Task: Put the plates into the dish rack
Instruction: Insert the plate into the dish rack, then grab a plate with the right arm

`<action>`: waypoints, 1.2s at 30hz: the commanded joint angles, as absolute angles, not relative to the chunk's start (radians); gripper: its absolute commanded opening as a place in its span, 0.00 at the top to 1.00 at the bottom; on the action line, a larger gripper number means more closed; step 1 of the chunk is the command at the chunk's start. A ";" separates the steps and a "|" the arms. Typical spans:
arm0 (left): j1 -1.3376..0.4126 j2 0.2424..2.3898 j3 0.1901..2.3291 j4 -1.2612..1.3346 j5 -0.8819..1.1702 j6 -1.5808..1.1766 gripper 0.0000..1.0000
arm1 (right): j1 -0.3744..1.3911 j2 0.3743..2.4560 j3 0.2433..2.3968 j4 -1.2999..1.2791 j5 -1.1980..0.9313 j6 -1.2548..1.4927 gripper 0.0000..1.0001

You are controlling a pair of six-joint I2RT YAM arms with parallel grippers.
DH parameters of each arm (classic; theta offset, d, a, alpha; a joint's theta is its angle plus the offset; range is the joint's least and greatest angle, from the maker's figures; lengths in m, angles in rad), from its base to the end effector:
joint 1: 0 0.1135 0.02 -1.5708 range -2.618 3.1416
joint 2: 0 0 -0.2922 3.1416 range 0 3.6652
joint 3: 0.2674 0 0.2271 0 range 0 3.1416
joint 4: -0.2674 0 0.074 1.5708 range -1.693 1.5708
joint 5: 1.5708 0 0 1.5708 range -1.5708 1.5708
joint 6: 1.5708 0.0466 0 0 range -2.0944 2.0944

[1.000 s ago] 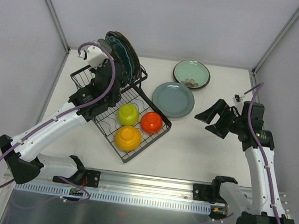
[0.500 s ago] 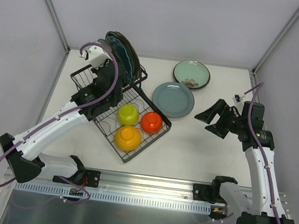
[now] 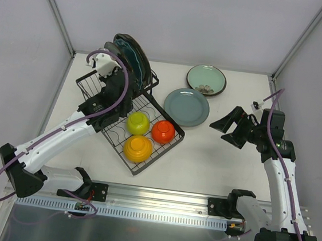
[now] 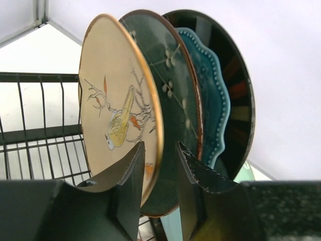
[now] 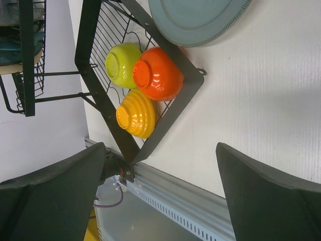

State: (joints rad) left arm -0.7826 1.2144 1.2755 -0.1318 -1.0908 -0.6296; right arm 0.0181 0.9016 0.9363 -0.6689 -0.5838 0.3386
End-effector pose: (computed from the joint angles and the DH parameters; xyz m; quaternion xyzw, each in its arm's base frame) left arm 0.1910 -0.1317 0.4539 -0.3048 0.6507 -0.0893 0.6897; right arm 0.1460 0.0283 0.3434 0.0081 0.8644 0.3294 0.3799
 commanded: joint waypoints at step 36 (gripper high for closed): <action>-0.641 0.781 0.979 -0.055 -0.625 -0.135 0.02 | 0.054 1.069 0.870 -0.347 -0.373 0.393 0.07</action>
